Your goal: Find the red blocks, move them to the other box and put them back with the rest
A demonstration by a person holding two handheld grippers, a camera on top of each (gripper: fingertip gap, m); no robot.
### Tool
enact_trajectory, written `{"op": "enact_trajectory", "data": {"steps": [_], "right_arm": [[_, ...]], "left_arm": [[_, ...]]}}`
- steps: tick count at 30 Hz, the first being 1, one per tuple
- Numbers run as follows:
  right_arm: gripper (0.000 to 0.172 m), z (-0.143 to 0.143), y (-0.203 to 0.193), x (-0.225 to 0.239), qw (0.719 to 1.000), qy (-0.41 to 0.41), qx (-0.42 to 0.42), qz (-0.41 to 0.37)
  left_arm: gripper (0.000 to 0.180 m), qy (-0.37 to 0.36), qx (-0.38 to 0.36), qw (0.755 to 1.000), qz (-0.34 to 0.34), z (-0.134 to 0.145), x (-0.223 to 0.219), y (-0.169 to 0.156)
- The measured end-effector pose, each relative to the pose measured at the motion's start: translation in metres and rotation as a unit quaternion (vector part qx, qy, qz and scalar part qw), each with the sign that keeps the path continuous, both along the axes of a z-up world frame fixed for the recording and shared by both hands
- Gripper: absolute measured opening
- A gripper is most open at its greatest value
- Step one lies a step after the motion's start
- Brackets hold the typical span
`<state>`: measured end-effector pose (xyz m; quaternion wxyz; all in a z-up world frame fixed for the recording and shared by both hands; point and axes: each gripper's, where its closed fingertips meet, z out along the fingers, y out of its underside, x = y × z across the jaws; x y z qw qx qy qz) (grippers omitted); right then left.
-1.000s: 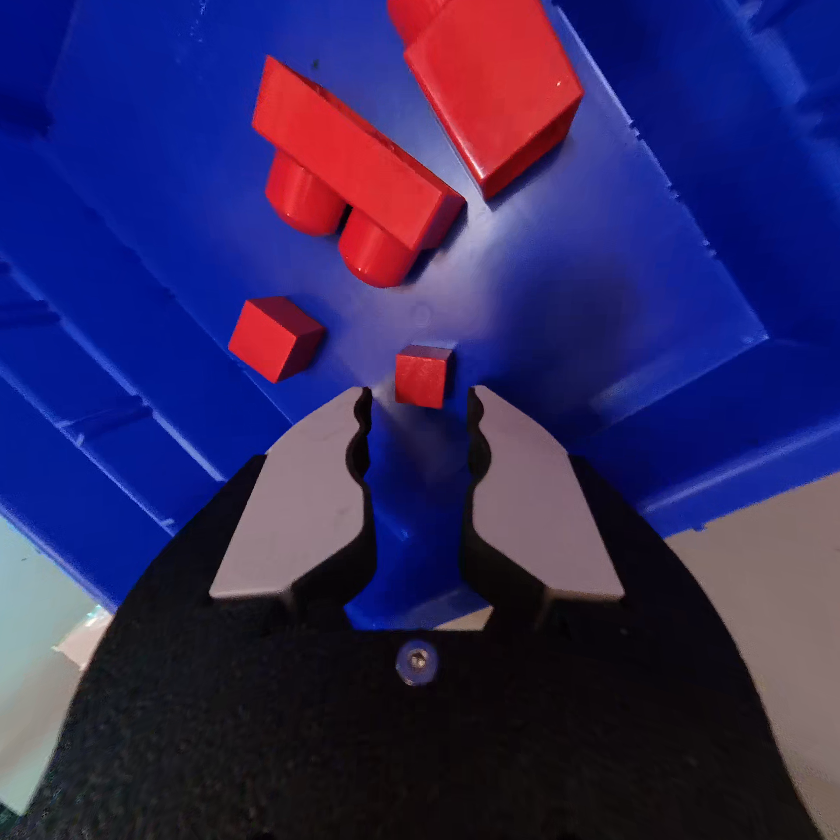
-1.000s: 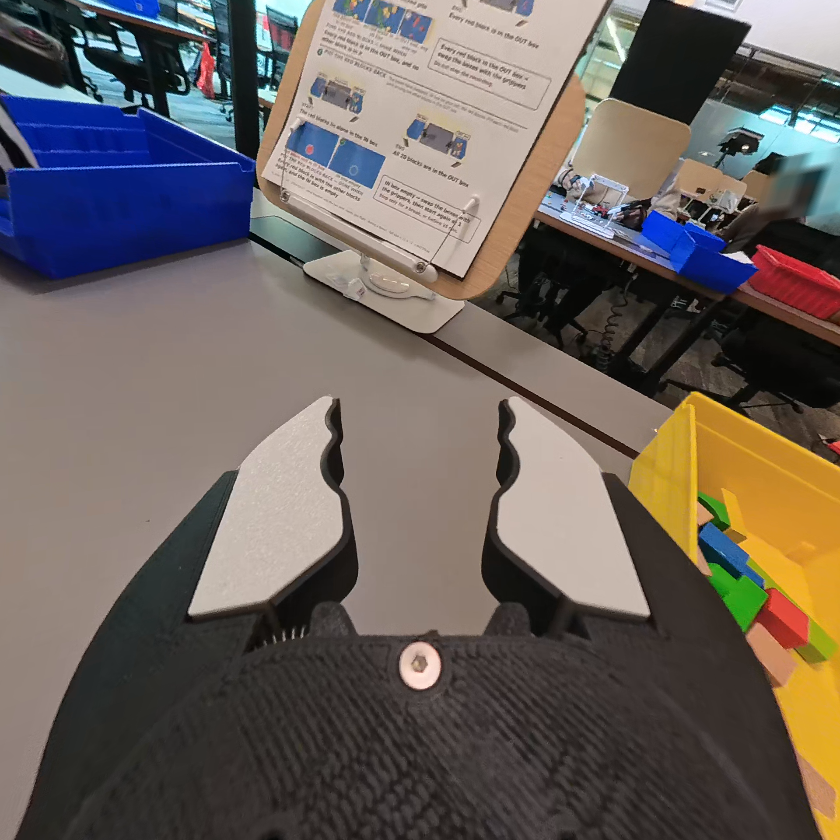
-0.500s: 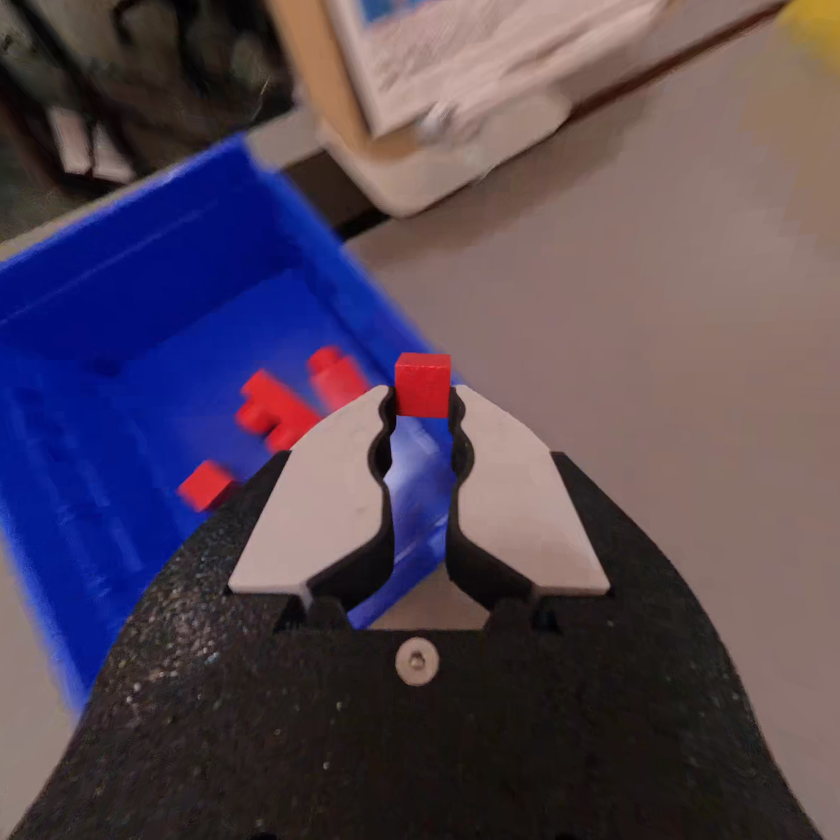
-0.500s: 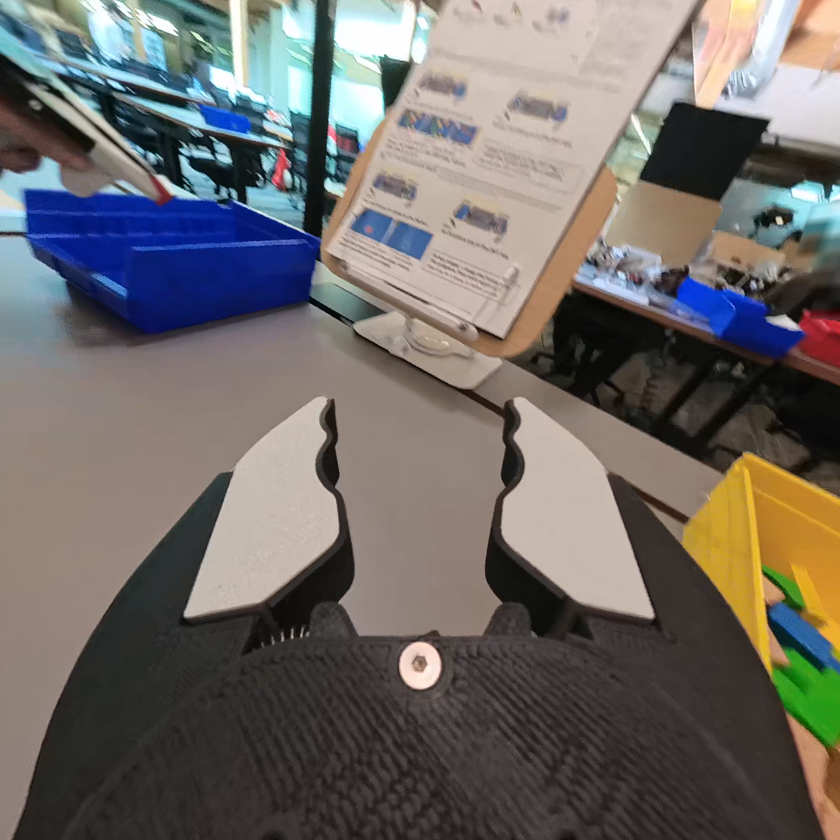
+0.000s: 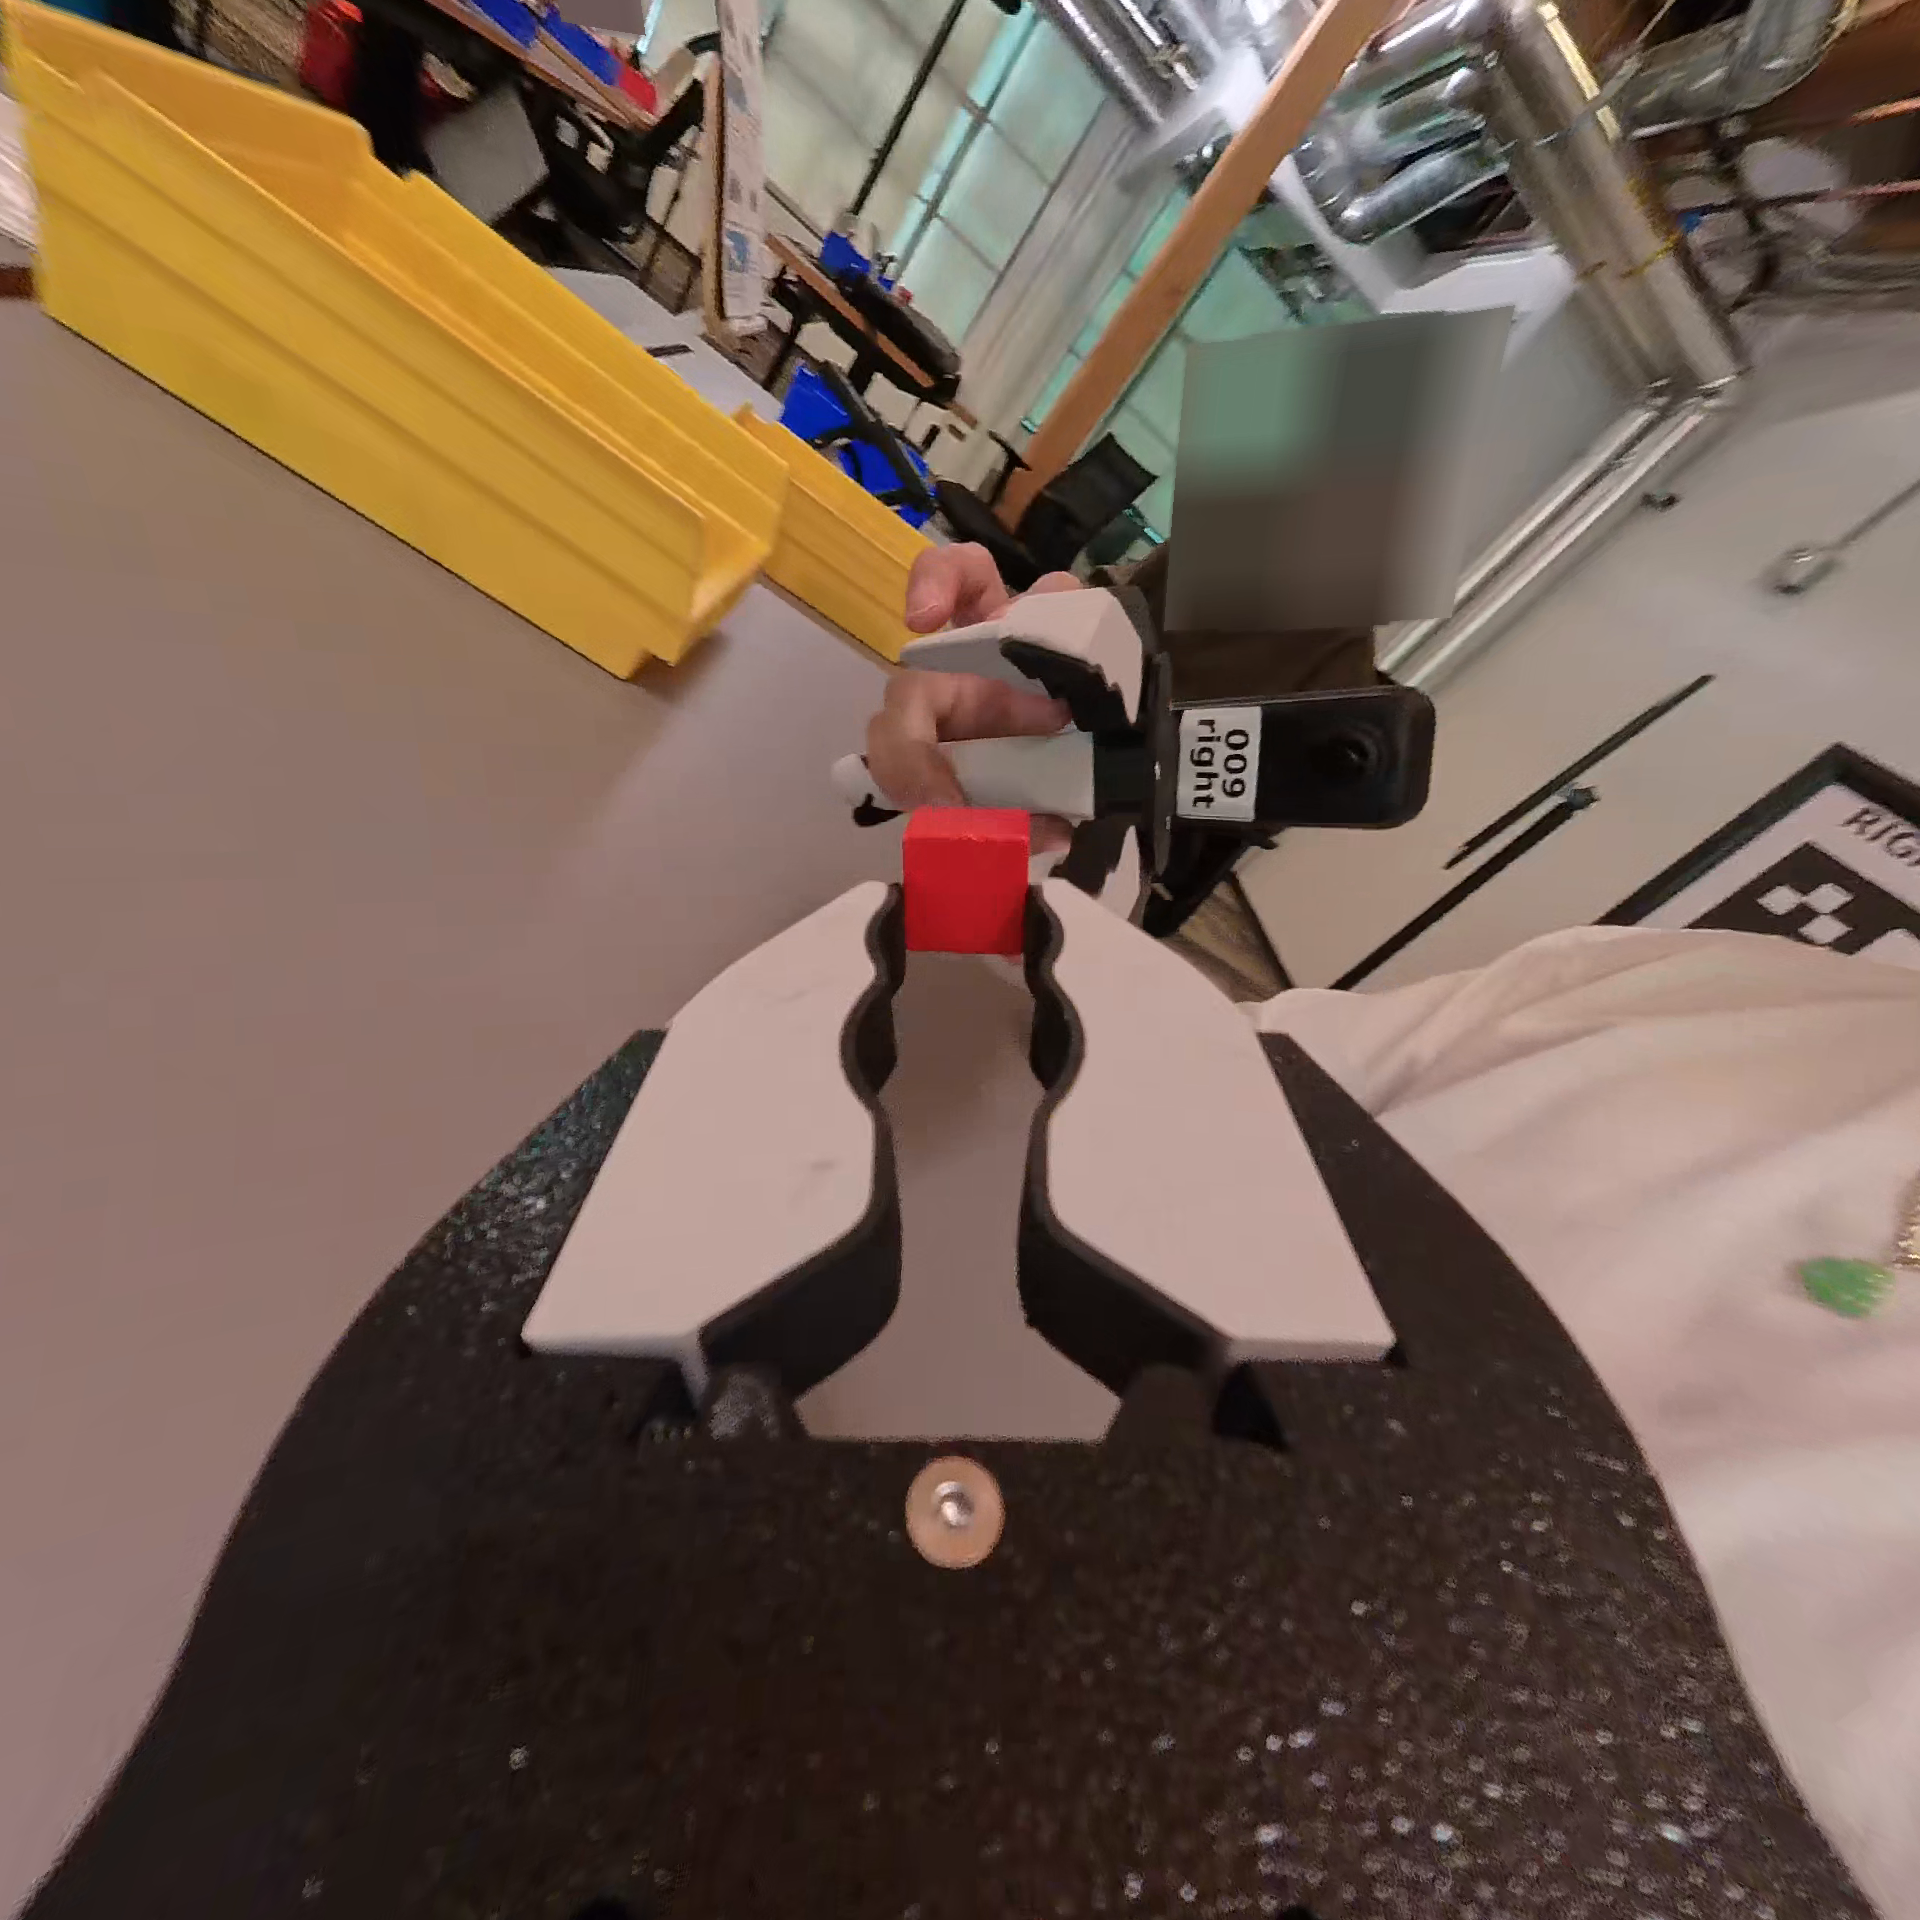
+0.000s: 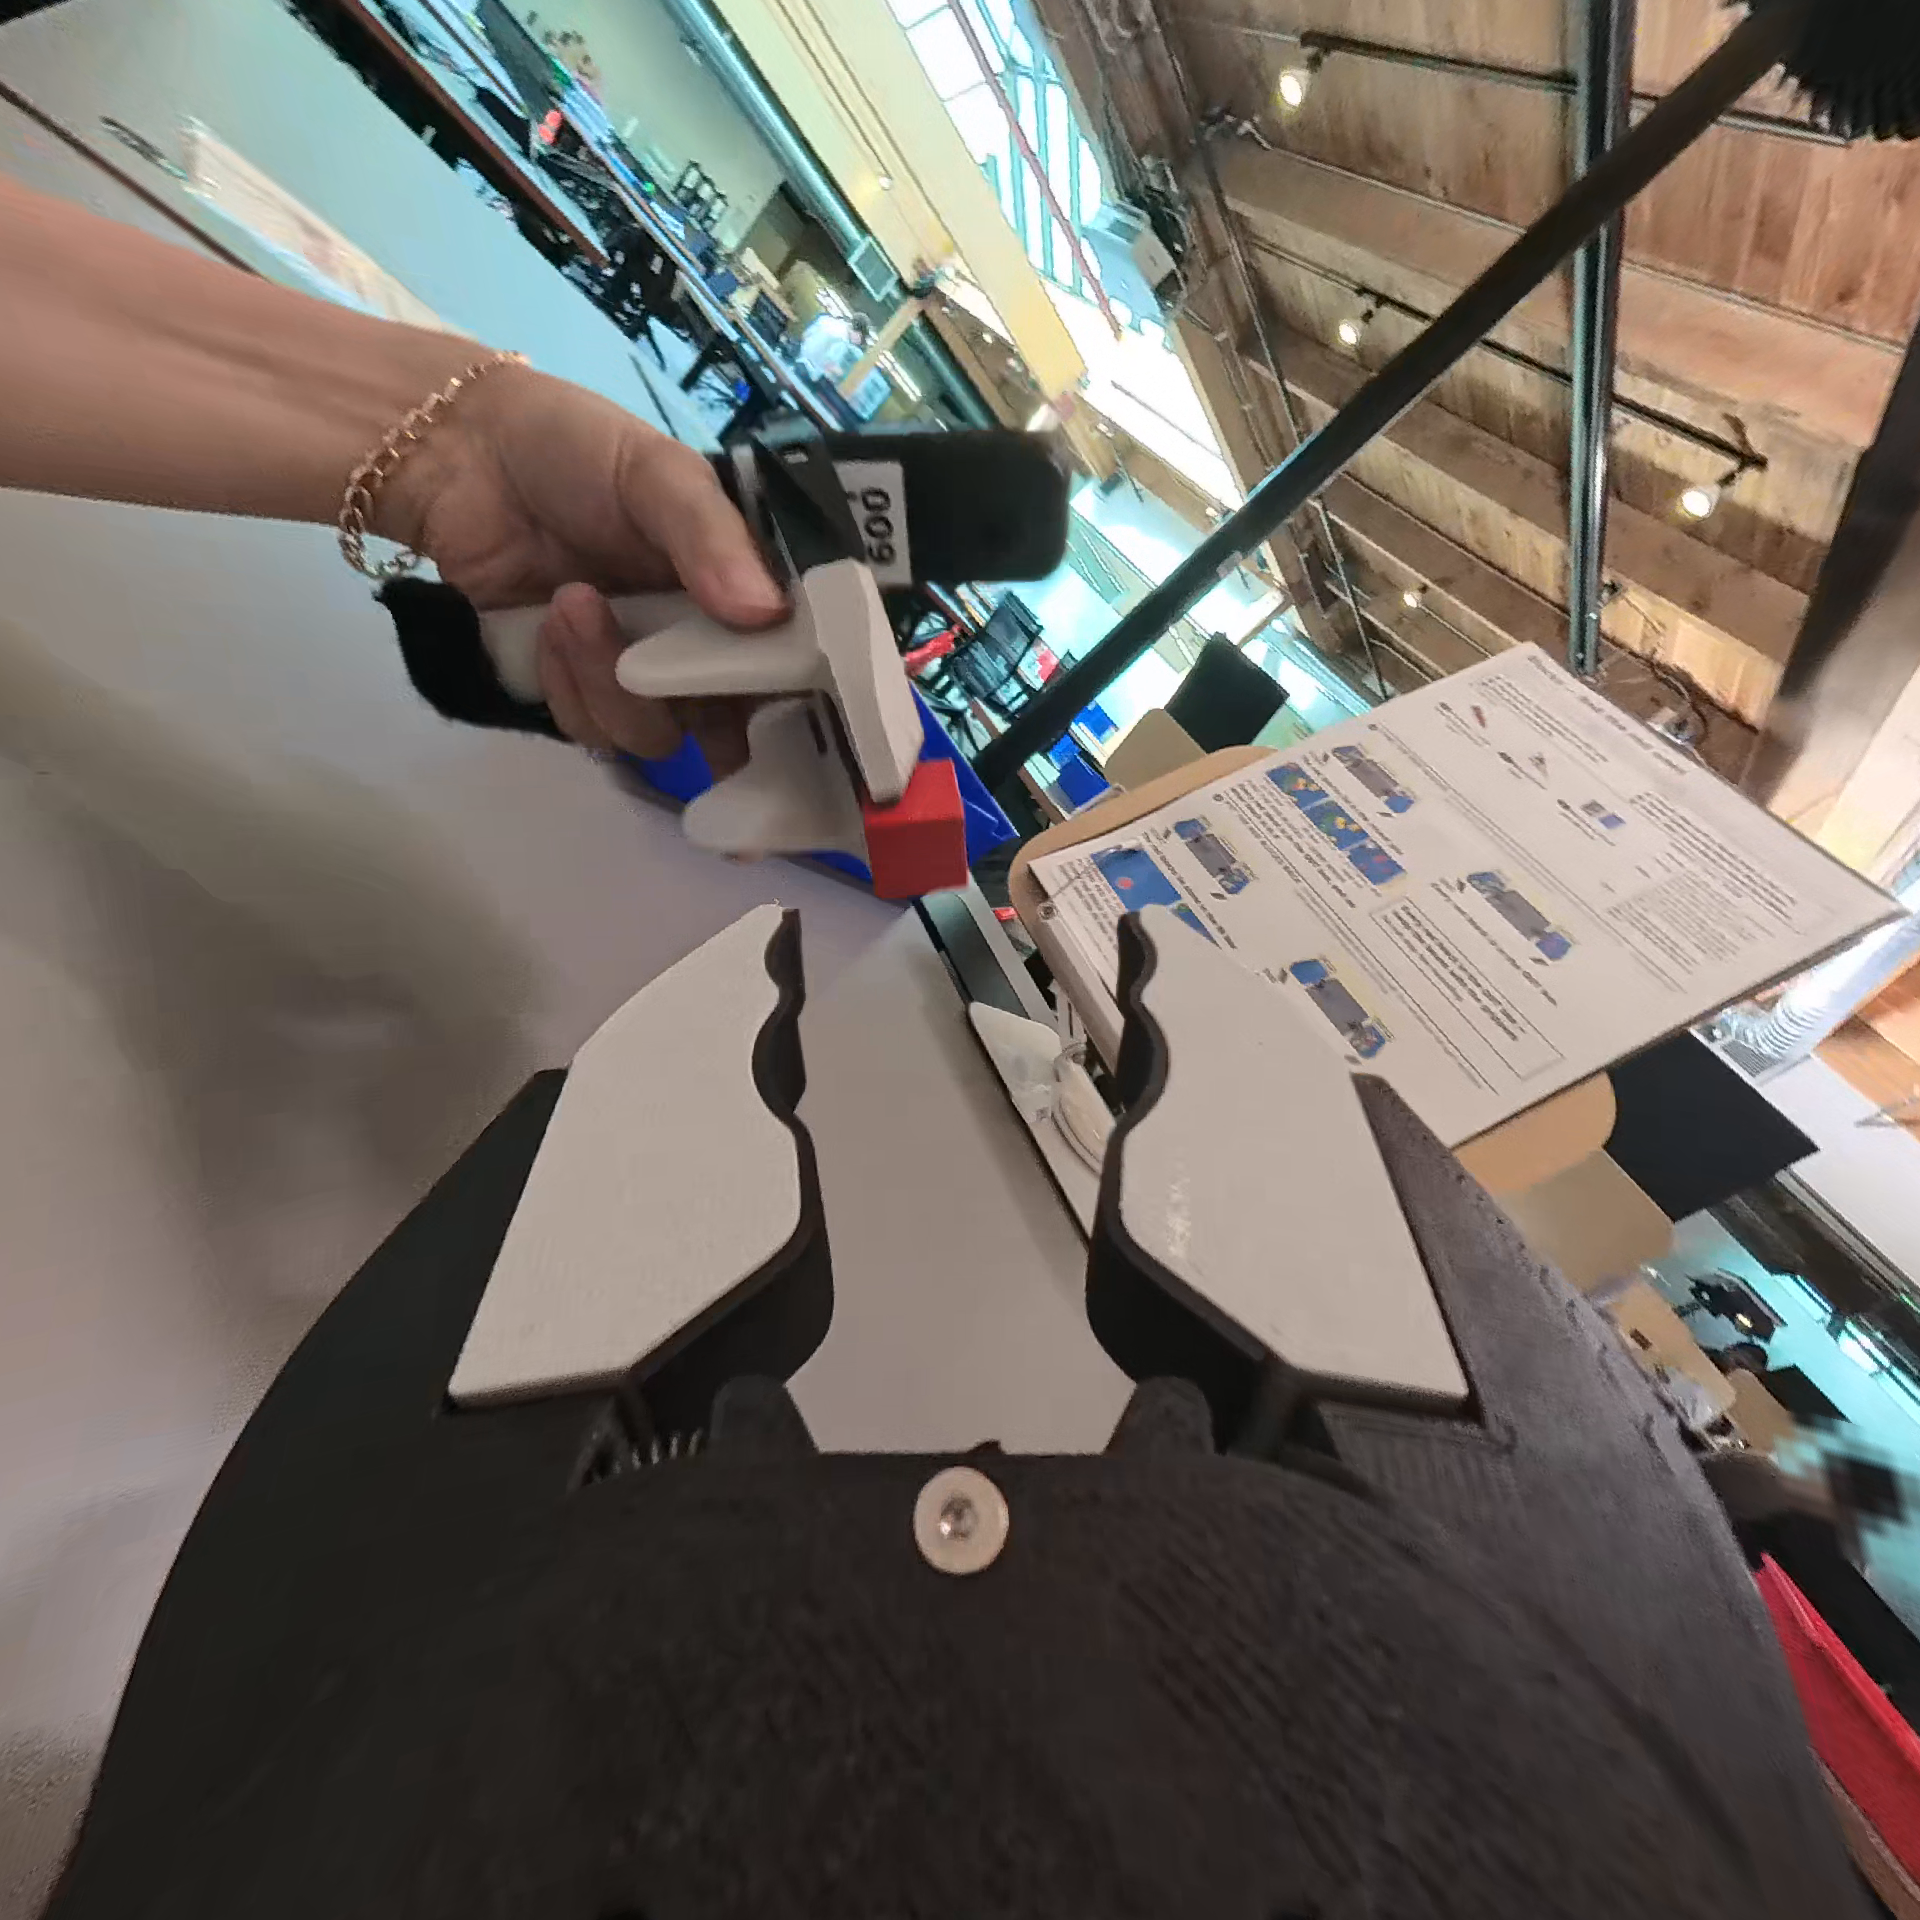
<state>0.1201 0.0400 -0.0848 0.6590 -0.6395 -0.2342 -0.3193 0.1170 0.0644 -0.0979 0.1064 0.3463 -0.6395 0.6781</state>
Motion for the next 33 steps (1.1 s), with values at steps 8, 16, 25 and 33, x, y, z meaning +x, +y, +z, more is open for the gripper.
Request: {"op": "enact_trajectory", "data": {"steps": [8,16,25,33], "right_arm": [[0.025,-0.016,0.006,-0.009,0.999,-0.022,-0.038,0.026],[0.021,-0.004,-0.007,0.021,0.997,0.05,-0.032,-0.039],[0.021,-0.011,-0.189,0.182,0.842,0.336,-0.049,-0.42],[0.021,-0.055,-0.244,0.266,0.73,0.466,-0.162,-0.473]], "left_arm": [[0.021,0.052,-0.063,0.995,-0.054,-0.011,-0.004,-0.031],[0.035,0.027,-0.073,0.997,0.015,-0.013,0.015,-0.024],[0.041,-0.086,0.114,0.966,0.217,-0.038,0.046,0.017],[0.039,-0.088,0.192,0.954,0.211,-0.062,0.05,0.009]]}}
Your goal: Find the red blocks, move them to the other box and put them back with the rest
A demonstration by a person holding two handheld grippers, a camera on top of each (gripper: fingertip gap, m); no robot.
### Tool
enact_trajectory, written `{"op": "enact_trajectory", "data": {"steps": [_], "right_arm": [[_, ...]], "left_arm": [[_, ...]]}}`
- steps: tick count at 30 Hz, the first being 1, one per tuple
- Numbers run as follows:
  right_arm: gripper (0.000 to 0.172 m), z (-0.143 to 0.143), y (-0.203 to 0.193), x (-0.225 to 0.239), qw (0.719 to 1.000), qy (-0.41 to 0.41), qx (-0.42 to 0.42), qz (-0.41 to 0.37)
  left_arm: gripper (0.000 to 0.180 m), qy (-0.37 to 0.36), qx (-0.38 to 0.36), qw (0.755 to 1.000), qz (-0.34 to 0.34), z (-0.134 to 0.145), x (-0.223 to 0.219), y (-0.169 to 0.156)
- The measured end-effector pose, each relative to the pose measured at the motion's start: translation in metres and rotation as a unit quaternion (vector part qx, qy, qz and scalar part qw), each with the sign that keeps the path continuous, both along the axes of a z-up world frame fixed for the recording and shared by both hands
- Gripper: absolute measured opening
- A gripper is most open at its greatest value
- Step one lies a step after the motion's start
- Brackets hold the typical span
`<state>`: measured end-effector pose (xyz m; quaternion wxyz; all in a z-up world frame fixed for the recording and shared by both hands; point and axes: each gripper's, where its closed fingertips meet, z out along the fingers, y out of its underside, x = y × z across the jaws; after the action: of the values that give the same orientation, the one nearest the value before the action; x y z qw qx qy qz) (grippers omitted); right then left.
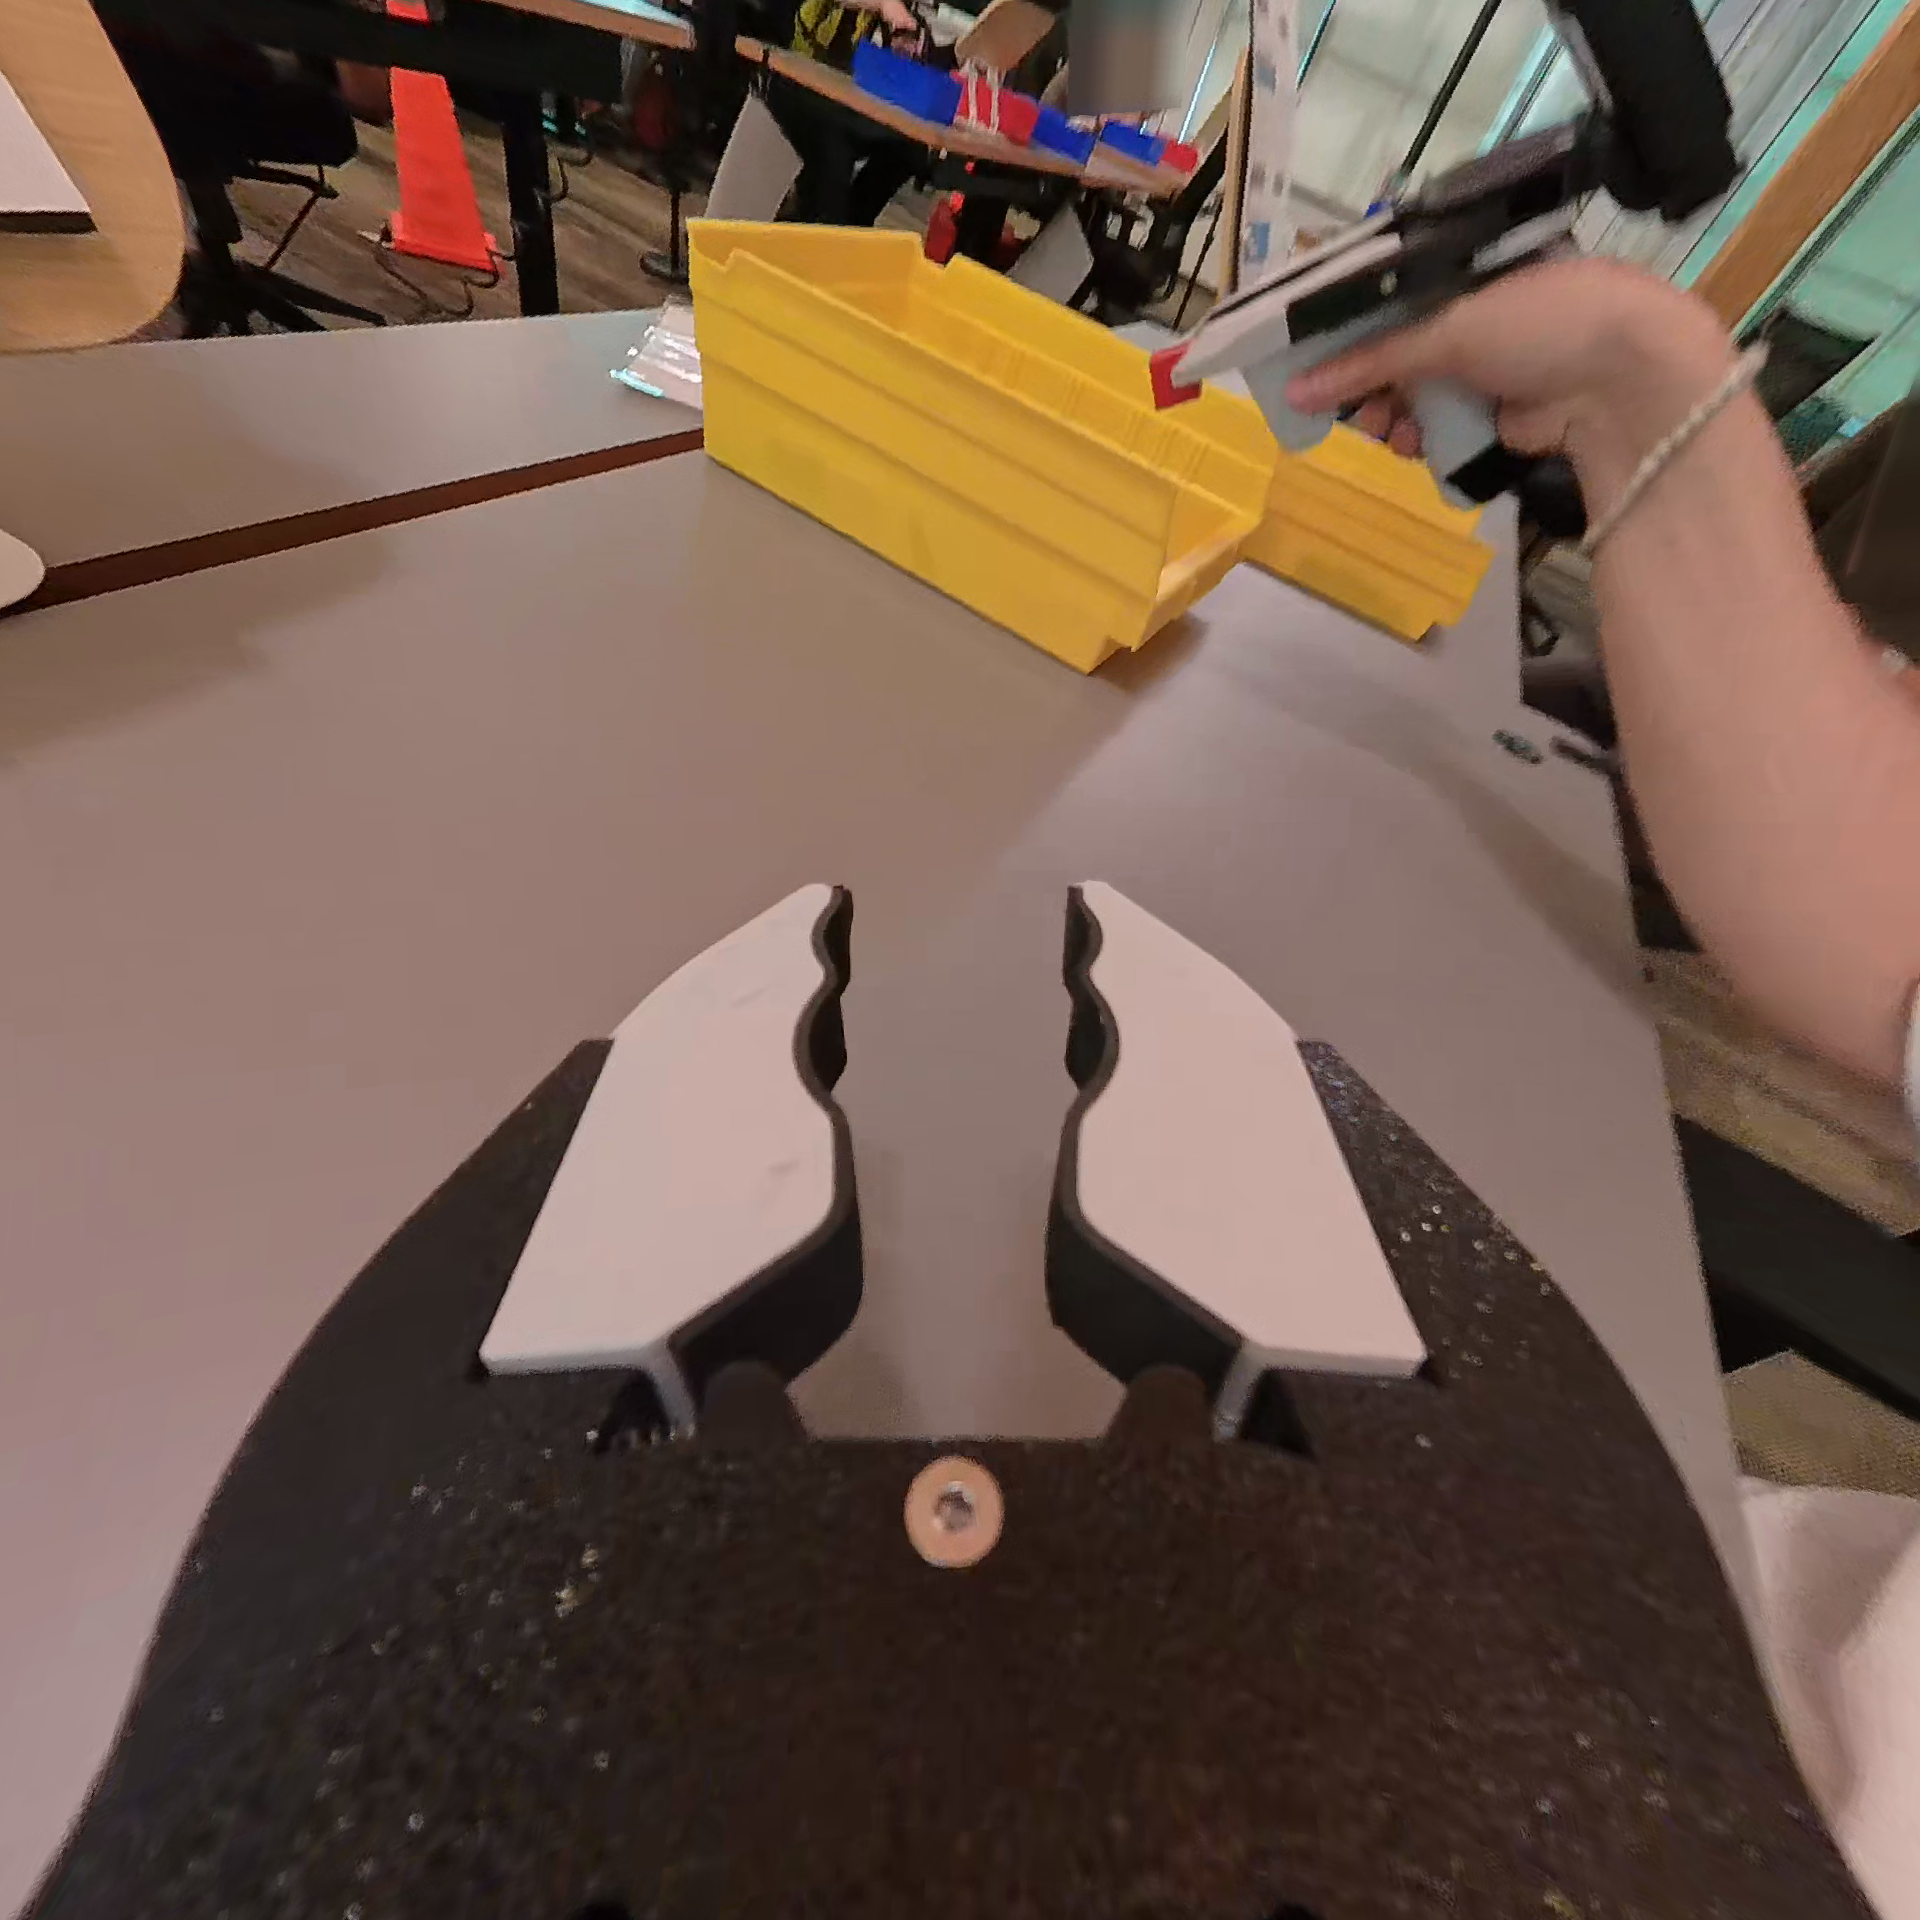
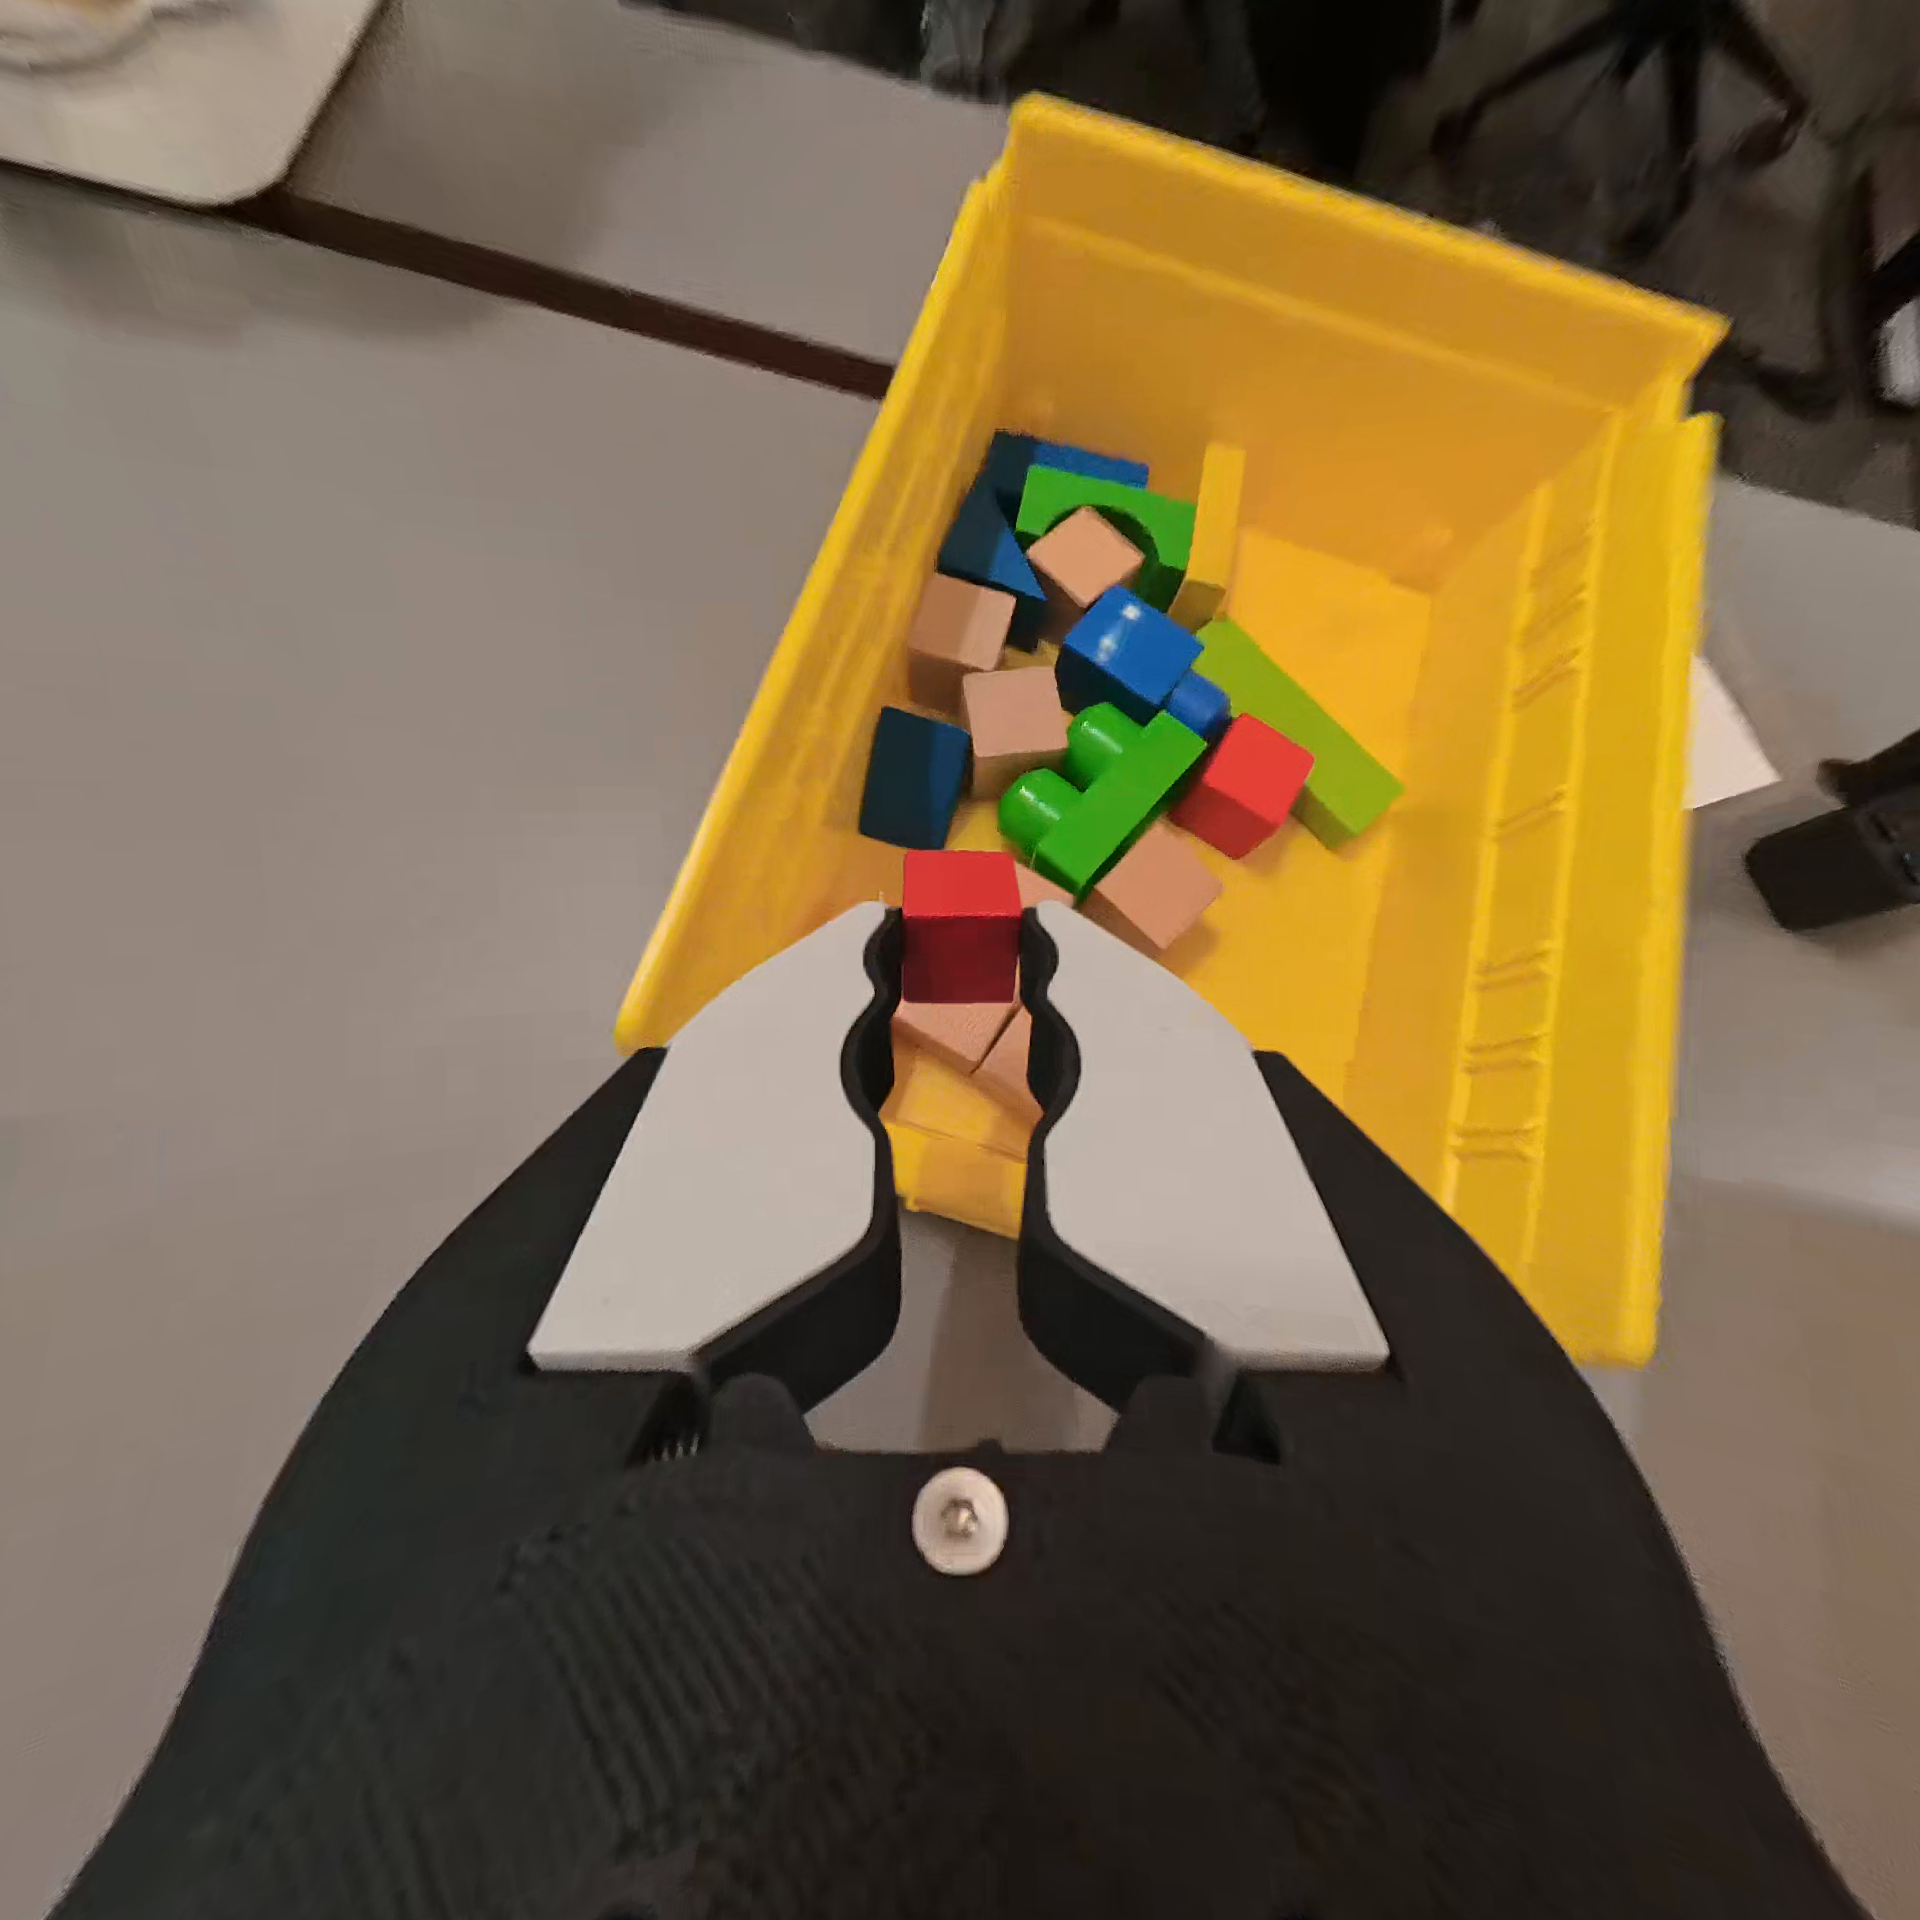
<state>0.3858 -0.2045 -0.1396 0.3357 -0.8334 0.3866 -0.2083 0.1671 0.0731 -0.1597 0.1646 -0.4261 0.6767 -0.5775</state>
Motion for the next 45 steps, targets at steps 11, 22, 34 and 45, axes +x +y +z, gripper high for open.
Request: {"op": "enact_trajectory", "data": {"steps": [11,22,34,45], "right_arm": [[0.044,-0.003,0.021,0.021,1.0,-0.005,0.03,0.006],[0.038,0.051,0.07,-0.085,0.97,-0.142,0.171,0.103],[0.037,0.037,0.15,-0.144,0.939,-0.234,0.156,0.198],[0.036,0.046,0.151,-0.142,0.934,-0.244,0.172,0.197]], "left_arm": [[0.041,0.005,0.124,0.992,-0.002,-0.029,0.001,-0.003],[0.041,-0.005,0.13,0.99,0.05,-0.017,0.006,0.021],[0.037,0.028,0.145,0.927,0.344,0.066,-0.051,0.257],[0.045,0.286,0.167,0.885,0.326,0.004,-0.013,0.366]]}}
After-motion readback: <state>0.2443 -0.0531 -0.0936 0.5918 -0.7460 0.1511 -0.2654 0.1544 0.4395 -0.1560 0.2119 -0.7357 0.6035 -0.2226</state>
